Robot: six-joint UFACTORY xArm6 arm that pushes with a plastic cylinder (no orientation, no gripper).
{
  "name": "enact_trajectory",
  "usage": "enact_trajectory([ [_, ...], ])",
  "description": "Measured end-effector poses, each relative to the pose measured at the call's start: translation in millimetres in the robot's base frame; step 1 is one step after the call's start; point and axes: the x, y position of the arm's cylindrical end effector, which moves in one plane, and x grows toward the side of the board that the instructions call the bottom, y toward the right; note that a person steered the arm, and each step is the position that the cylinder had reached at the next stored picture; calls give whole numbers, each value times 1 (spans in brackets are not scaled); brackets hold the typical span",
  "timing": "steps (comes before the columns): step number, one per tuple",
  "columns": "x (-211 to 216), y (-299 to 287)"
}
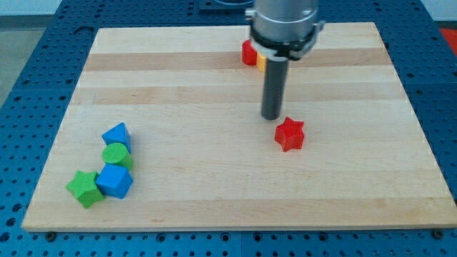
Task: Slide red circle closer to the red star
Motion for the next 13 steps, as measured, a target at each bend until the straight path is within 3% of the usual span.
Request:
enact_trajectory([
  [1, 41, 17],
  [2, 63, 79],
  [3, 76, 104],
  [5, -117, 108],
  [6, -193, 105],
  [7, -239, 47],
  [8, -239, 3],
  [10, -194, -17],
  [13, -56, -17],
])
